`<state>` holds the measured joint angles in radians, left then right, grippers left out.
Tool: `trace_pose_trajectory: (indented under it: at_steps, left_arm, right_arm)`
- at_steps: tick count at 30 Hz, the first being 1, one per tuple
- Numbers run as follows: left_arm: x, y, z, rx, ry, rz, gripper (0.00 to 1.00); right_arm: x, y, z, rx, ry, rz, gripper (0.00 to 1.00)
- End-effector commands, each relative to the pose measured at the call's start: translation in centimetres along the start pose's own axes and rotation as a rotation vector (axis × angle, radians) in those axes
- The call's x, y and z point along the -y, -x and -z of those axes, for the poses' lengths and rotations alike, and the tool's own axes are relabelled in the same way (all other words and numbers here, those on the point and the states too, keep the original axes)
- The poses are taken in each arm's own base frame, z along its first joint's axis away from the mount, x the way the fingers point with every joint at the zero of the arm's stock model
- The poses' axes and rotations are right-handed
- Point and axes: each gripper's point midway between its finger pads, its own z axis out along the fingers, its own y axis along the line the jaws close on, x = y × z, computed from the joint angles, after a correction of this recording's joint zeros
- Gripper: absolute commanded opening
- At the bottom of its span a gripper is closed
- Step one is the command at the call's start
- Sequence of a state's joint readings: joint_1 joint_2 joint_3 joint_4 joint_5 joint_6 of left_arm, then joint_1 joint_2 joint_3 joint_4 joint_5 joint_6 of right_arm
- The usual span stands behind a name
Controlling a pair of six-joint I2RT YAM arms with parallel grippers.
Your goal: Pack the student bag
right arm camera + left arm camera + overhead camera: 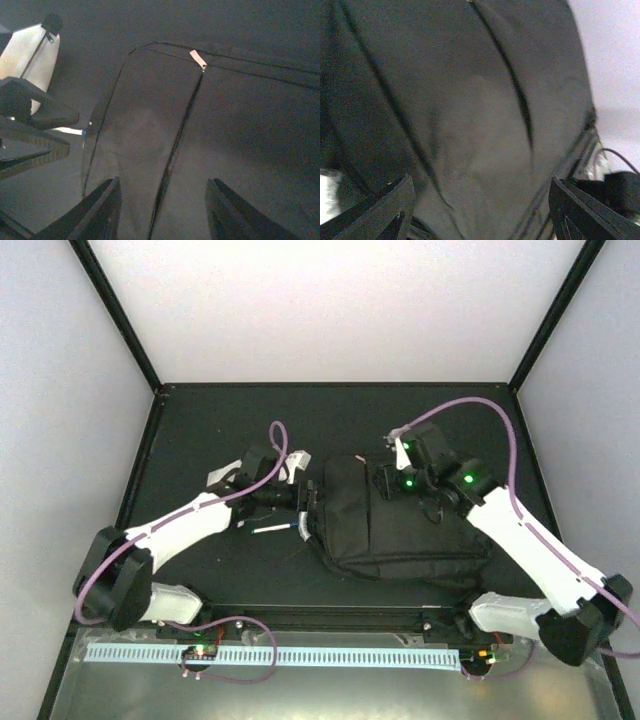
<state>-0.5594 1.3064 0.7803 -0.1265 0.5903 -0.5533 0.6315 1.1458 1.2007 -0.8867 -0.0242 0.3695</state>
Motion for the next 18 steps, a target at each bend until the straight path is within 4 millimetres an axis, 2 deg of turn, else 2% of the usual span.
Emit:
trace_pose_trajectory:
  at_steps: [1,4,7,12,18]
  left_arm:
    - [-2.1,3.6,-0.7,0.072,0.135,0.009,0.75]
    - [-3.6,5.0,-1.2,0.076,0.176,0.029,0.74]
    - [-3.5,5.6,-2.1,0.073,0.094,0.053,0.71]
    - [-3.1,6.2,-3.5,0.033,-0.002,0.064,0.63]
    - [-4.6,6.4,-4.6,0.006,0.019,0.076,0.62]
  right_arm:
    - [-0.9,2.4,-2.8,0.021,0.021,-0.004,0.42]
    - [-0.6,3.9,-4.8,0.020,-0.018,-0.001,0.34]
    - [-0.1,4.9,-6.9,0.018,-0.068,0.009,0.29]
    - [1.5,5.9,-10.3,-0.003,-0.183,0.047,0.29]
    - [2.3,6.3,-14.1,-0.061,-0.249,0.081,0.32]
